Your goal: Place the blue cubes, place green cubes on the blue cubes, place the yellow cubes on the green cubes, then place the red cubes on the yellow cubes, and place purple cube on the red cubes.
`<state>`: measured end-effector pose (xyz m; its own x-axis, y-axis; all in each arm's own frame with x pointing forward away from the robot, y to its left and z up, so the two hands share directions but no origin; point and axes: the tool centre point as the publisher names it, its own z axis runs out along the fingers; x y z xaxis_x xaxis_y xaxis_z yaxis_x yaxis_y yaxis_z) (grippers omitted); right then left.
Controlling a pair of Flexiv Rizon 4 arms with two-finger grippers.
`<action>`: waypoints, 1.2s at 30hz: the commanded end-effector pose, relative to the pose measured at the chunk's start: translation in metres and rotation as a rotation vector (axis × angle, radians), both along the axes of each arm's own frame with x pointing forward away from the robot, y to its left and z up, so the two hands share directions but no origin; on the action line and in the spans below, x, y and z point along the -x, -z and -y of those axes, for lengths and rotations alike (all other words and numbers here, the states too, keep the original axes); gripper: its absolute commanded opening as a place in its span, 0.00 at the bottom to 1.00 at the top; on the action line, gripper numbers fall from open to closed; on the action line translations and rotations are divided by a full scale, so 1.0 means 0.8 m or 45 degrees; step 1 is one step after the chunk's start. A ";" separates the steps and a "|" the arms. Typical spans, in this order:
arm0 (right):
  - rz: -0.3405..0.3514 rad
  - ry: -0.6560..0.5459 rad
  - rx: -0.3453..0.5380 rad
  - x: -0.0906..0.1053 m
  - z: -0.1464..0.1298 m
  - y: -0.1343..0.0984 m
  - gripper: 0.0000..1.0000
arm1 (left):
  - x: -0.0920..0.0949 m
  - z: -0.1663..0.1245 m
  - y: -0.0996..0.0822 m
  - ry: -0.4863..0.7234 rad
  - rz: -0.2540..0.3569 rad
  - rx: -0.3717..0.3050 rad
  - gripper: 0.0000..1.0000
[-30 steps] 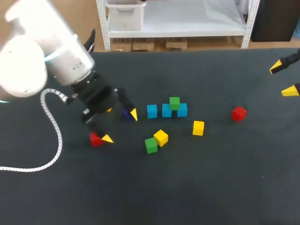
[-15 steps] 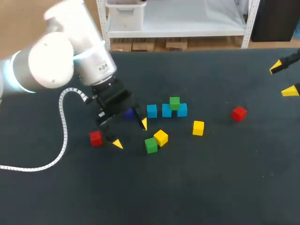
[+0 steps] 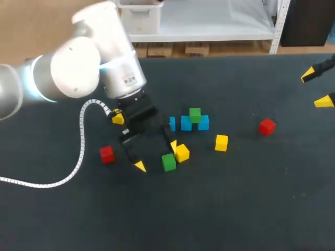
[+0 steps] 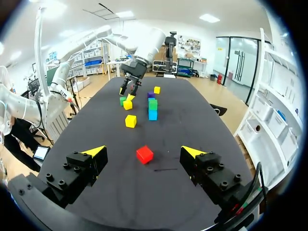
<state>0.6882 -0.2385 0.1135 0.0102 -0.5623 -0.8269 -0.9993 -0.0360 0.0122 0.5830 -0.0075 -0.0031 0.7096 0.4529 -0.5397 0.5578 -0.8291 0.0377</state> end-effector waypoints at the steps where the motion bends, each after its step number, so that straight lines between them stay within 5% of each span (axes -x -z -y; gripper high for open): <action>1: 0.000 -0.001 -0.001 -0.001 0.000 0.001 1.00 | -0.012 0.007 0.009 0.022 -0.016 -0.011 1.00; 9: 0.000 -0.001 -0.001 -0.001 0.000 0.001 1.00 | -0.019 0.012 0.014 0.033 0.002 0.003 1.00; 26: 0.000 -0.001 -0.001 -0.001 0.000 0.001 1.00 | -0.007 0.008 0.010 0.370 0.136 -0.012 1.00; 33: 0.000 -0.001 -0.001 -0.001 0.000 0.001 1.00 | -0.014 0.011 0.009 0.385 0.126 -0.003 0.86; 36: 0.000 -0.001 -0.001 -0.001 0.000 0.001 1.00 | -0.014 0.014 0.008 0.408 0.121 -0.001 0.69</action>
<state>0.6883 -0.2385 0.1133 0.0101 -0.5622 -0.8269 -0.9993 -0.0362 0.0124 0.5888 -0.0152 -0.0092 0.8654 0.2038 -0.4578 0.2716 -0.9585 0.0868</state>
